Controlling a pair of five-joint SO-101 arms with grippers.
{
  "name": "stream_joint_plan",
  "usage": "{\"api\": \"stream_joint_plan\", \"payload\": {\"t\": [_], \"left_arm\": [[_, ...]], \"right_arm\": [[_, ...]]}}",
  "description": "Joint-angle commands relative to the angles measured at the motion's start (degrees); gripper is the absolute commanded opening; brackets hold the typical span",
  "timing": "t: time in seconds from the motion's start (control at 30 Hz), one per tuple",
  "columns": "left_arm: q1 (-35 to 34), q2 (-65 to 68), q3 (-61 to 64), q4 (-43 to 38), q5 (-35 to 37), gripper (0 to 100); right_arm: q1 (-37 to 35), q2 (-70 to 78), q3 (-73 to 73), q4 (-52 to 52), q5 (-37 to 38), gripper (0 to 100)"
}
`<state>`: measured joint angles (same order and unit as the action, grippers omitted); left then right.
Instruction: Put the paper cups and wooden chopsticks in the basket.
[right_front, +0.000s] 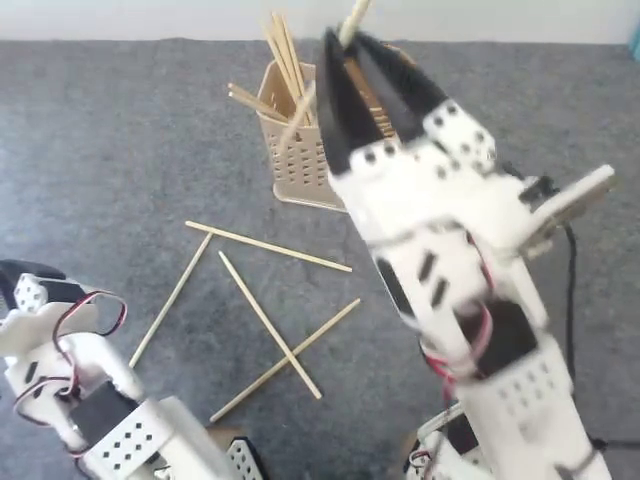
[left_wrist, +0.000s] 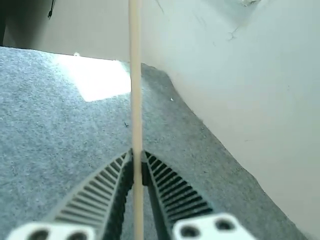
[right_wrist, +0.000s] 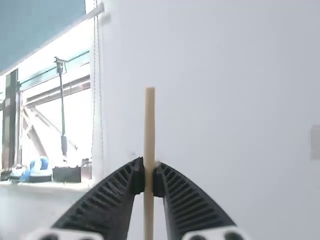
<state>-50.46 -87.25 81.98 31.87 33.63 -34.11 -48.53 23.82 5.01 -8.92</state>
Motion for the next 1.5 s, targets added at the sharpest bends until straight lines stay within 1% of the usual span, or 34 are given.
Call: {"api": "stream_joint_plan", "payload": {"t": [0.0,0.1,0.33,0.43,0.53,0.83,0.93,1.03,1.1,1.17,1.3,1.47], "left_arm": [[0.6,-1.1,0.4,-1.8,-1.5,1],[0.6,-1.1,0.5,-1.8,-1.5,1],[0.7,-1.1,0.6,-1.8,-1.5,1],[0.7,-1.1,0.6,-1.8,-1.5,1],[0.7,-1.1,0.6,-1.8,-1.5,1],[0.7,-1.1,0.6,-1.8,-1.5,1],[0.7,-1.1,0.6,-1.8,-1.5,1],[0.7,-1.1,0.6,-1.8,-1.5,1],[0.7,-1.1,0.6,-1.7,-1.6,1],[0.7,-1.1,0.6,-1.6,-1.6,1],[1.6,-0.7,-0.6,-1.2,-3.3,1],[5.2,-0.7,-7.1,5.0,-5.2,1]], "right_arm": [[2.7,12.4,-4.8,-11.6,-0.1,0.8],[4.4,21.6,-10.2,-12.1,2.7,0.8],[10.2,40.3,-25.8,-12.1,3.5,0.8],[11.5,45.8,-30.2,-11.7,3.6,0.8],[11.6,46.7,-29.8,-9.0,3.6,0.9],[10.6,42.9,-29.5,10.0,3.6,2.2],[10.5,41.8,-29.5,15.4,3.6,10.7],[10.5,40.7,-29.6,17.9,3.3,19.0],[10.5,38.5,-29.6,19.2,3.3,21.5],[10.4,34.6,-29.6,22.1,3.3,21.7],[10.5,22.9,-29.5,33.6,2.8,21.7],[12.4,7.0,-29.4,53.6,-4.9,20.4]]}}
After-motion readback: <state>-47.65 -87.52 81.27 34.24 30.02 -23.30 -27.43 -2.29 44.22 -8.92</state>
